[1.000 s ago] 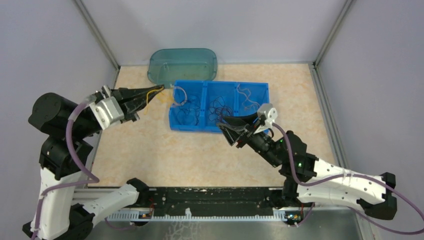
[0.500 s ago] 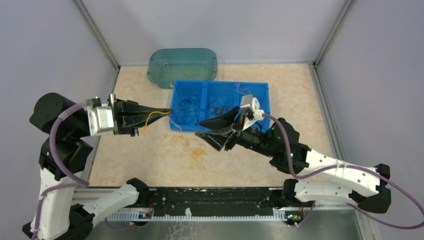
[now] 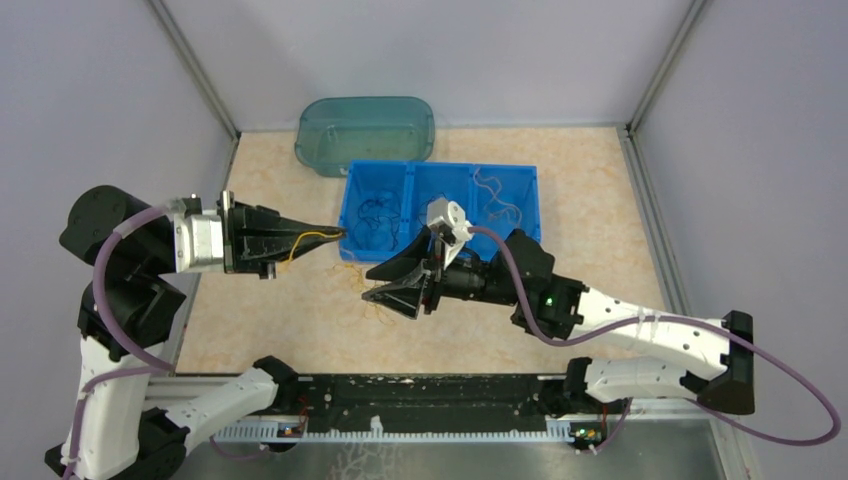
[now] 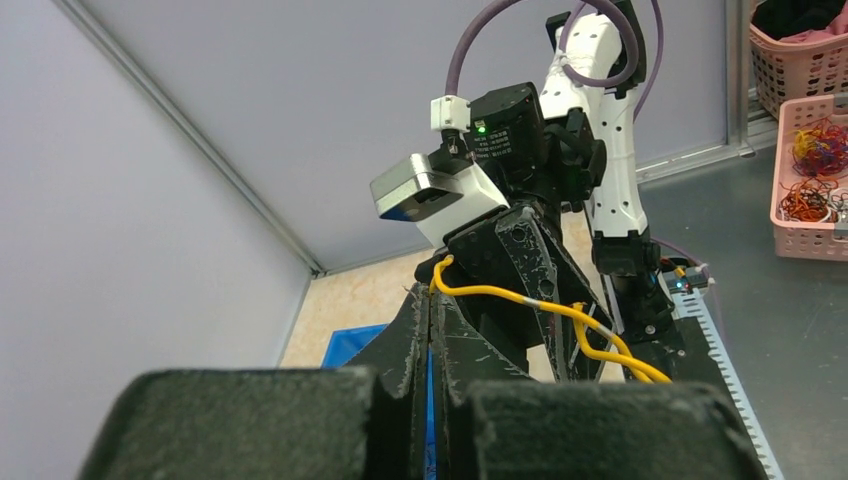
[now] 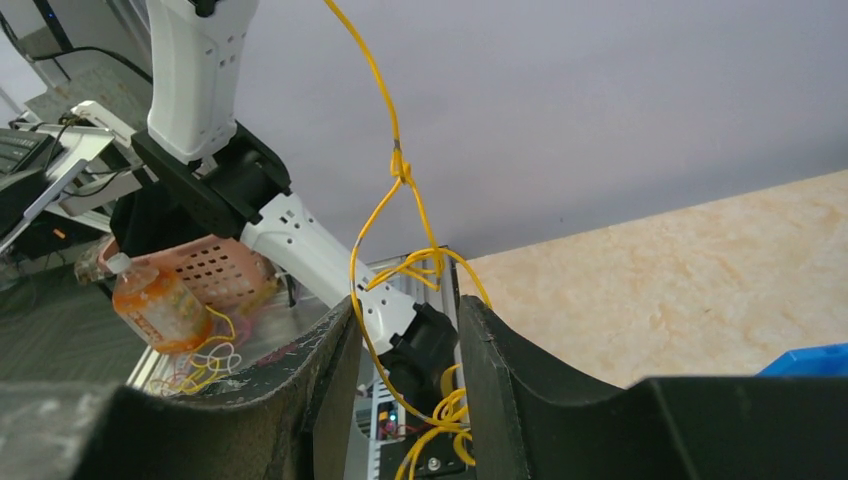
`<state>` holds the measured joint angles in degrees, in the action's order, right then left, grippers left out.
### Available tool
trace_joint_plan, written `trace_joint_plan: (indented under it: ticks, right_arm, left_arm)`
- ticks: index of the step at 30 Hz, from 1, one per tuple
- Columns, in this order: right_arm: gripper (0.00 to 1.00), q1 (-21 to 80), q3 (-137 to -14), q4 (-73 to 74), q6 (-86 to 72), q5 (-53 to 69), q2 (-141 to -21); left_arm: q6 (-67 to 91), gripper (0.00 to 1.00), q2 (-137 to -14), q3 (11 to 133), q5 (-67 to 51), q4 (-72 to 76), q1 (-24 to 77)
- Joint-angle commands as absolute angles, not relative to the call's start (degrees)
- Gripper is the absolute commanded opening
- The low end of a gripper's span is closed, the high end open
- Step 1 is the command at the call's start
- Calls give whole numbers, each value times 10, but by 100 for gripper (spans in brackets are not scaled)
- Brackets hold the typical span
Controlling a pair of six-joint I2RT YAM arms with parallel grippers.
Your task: Untangle the cables
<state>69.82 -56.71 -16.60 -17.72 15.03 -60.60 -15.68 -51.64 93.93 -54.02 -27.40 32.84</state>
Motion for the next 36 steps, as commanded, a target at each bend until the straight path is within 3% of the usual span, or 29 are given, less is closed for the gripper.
trace_joint_plan:
  ticks: [1,6,19,25,36]
  right_arm:
    - [41,694,-585,-198,-181,145,-586]
    - [48,694,-567,-192,-179,123,-555]
    - [72,694,-364,-207,-210,-36,-420]
    - [75,694,-308,-272,-237,2,-463]
    - [76,736,-283,-588,-243,6,-604]
  left_arm:
    - [-149,0,-516,950,-559,-281,328]
    - [-148,0,-518,956,-560,-281,328]
    - [-159,0,-513,946,-527,-255,328]
    - [-156,0,-518,953,-529,-251,328]
    - [-168,0,-516,954,-517,-250,328]
